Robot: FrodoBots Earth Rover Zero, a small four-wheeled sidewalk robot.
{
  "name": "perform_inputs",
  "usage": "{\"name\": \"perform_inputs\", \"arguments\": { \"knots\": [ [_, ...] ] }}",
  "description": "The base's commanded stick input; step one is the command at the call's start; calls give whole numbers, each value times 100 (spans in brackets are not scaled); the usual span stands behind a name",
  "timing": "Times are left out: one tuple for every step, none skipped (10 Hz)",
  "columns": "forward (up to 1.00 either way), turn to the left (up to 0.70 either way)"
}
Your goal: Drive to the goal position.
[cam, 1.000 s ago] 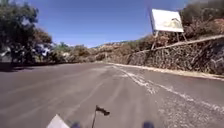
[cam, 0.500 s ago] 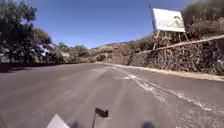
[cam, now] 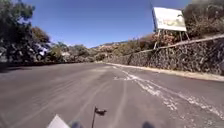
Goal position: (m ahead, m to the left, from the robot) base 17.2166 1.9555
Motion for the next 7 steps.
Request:
{"name": "perform_inputs", "arguments": {
  "knots": [
    [70, 0],
    [70, 0],
    [70, 0],
    [70, 0],
    [70, 0],
    [70, 0],
    [70, 0]
  ]
}}
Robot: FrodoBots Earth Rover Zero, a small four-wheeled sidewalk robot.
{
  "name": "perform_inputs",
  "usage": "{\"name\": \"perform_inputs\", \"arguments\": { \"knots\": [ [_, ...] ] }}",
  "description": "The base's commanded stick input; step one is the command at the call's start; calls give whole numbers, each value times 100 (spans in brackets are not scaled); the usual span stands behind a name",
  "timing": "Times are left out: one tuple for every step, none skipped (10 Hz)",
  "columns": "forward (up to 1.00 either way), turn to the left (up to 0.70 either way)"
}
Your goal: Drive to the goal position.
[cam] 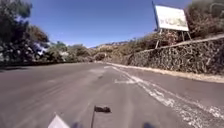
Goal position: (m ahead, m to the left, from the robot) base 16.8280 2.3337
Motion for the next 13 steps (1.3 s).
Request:
{"name": "perform_inputs", "arguments": {
  "knots": [
    [70, 0],
    [70, 0],
    [70, 0],
    [70, 0],
    [70, 0],
    [70, 0],
    [70, 0],
    [70, 0],
    [70, 0],
    [70, 0],
    [70, 0],
    [70, 0],
    [70, 0]
  ]
}}
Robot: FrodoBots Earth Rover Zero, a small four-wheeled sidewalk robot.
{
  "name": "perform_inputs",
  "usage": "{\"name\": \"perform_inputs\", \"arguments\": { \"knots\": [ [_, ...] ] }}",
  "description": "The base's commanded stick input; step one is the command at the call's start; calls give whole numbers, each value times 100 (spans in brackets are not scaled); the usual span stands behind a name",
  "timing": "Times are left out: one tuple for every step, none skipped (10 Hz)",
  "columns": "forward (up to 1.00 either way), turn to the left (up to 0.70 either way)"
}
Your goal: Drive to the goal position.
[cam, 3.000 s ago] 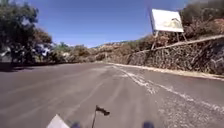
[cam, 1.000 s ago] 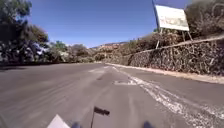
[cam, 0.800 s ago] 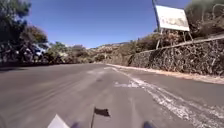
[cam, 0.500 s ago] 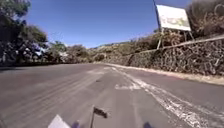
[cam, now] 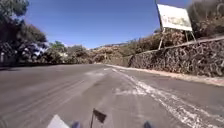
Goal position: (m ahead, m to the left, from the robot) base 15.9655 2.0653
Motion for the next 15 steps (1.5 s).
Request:
{"name": "perform_inputs", "arguments": {
  "knots": [
    [70, 0],
    [70, 0],
    [70, 0],
    [70, 0],
    [70, 0],
    [70, 0],
    [70, 0],
    [70, 0],
    [70, 0],
    [70, 0],
    [70, 0],
    [70, 0],
    [70, 0],
    [70, 0],
    [70, 0]
  ]
}}
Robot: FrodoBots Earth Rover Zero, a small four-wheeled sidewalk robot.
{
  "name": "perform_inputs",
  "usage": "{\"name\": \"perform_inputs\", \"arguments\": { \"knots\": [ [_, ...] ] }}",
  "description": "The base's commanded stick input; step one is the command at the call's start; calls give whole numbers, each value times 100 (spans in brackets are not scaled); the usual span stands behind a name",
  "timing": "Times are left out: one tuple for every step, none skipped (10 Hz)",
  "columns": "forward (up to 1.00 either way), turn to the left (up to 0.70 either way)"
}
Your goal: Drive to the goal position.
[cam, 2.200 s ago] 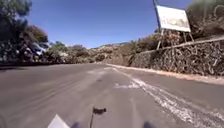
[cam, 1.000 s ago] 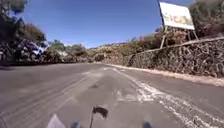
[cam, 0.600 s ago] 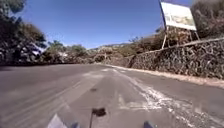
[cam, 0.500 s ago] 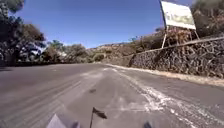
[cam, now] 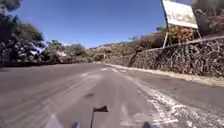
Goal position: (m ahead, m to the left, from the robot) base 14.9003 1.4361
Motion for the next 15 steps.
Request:
{"name": "perform_inputs", "arguments": {
  "knots": [
    [70, 0],
    [70, 0],
    [70, 0],
    [70, 13],
    [70, 28],
    [70, 28],
    [70, 9],
    [70, 0],
    [70, 0],
    [70, 0],
    [70, 0],
    [70, 0],
    [70, 0],
    [70, 0],
    [70, 0]
  ]
}}
